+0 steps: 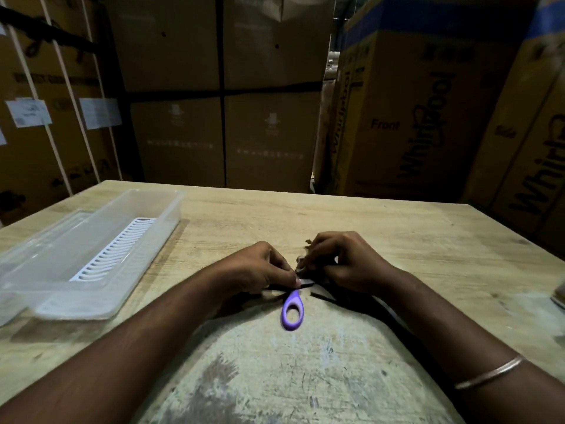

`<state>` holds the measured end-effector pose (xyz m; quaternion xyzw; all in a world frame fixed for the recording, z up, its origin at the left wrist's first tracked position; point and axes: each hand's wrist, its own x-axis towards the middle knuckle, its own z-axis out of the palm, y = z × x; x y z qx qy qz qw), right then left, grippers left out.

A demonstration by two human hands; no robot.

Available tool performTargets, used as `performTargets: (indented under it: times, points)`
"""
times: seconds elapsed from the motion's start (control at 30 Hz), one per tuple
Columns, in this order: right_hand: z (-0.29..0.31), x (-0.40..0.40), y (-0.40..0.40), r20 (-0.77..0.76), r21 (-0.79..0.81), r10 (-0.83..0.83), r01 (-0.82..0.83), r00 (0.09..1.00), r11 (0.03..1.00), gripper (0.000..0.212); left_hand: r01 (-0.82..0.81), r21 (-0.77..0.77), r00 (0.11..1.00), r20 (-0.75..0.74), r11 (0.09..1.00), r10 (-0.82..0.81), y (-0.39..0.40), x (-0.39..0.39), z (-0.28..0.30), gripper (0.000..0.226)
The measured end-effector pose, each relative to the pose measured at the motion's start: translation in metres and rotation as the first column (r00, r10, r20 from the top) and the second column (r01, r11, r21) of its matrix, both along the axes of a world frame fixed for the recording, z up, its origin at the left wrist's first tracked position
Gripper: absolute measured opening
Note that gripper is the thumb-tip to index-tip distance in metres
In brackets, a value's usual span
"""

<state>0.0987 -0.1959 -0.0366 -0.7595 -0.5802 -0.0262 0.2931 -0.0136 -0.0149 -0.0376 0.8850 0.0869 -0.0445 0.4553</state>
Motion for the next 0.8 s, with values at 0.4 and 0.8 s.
performTargets:
  times: [0.4,0.8]
  points:
    - [0.006,-0.003,0.009,0.07,-0.1,0.03,-0.023,0.997,0.995,0.031,-0.009,0.002,1.0,0.003,1.0,0.009,-0.002,-0.001,0.001,0.011]
    - [0.007,-0.005,0.01,0.087,-0.106,-0.001,0.01,0.996,0.994,0.031,-0.01,0.002,1.0,-0.002,1.0,0.01,0.0,-0.001,0.002,0.014]
